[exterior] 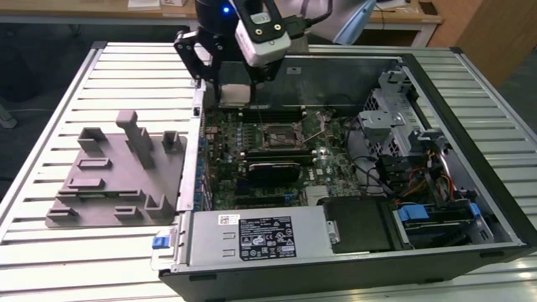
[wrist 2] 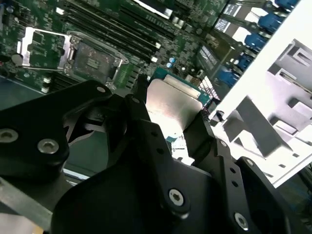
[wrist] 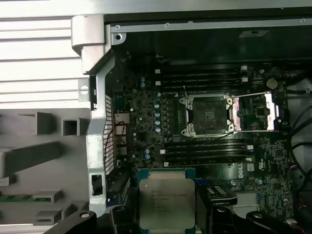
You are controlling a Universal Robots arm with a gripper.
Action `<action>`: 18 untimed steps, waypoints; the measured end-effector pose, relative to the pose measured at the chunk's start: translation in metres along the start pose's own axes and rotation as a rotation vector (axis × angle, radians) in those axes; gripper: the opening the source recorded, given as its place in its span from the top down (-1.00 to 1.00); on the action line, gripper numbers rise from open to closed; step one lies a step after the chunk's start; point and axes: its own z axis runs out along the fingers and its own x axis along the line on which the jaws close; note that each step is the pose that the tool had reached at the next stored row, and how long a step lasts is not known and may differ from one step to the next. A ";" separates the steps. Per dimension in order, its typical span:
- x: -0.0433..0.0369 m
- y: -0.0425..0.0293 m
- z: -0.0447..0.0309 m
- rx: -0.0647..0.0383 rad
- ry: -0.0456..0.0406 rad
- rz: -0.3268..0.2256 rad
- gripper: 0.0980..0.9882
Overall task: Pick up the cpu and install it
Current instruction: 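Pick up the cpu and move it towards the insertion slot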
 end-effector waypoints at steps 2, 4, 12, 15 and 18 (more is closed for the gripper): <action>-0.0071 0.0005 0.0001 0.000 0.0005 0.000 0.00; -0.0134 0.0010 0.0002 0.000 0.0009 0.000 0.00; -0.0411 0.0040 0.0012 0.000 0.0040 0.000 0.00; -0.0535 0.0051 0.0034 0.001 0.0089 0.000 0.00; -0.0650 0.0061 0.0083 0.001 0.0158 0.001 0.00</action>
